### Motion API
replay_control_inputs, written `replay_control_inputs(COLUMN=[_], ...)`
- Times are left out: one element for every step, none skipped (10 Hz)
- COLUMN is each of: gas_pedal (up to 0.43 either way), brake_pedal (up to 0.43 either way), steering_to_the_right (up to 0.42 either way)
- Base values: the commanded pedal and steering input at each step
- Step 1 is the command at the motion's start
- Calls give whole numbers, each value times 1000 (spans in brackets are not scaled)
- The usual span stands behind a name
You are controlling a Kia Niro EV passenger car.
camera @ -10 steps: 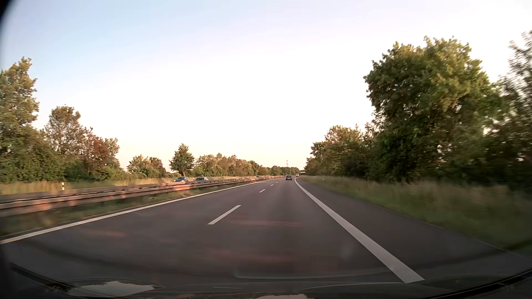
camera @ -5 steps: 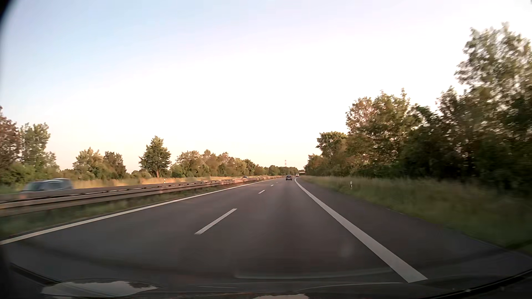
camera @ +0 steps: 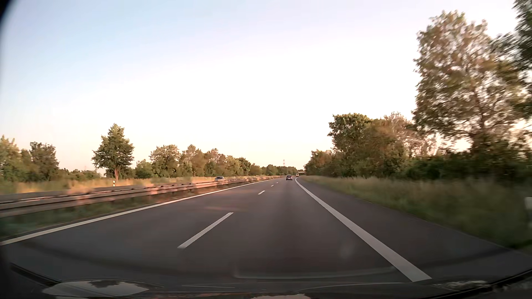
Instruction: Follow the waypoints while adhering to traffic rules and regulations
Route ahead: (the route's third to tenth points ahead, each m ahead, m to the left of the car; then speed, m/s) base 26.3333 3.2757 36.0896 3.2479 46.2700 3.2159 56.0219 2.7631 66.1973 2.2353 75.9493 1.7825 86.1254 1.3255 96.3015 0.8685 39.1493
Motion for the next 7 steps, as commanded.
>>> replay_control_inputs(gas_pedal=[378,378,378,378,378,378,378], brake_pedal=[18,18,18,18,18,18,12], steering_to_the_right=[2,2,2,2,2,2,3])
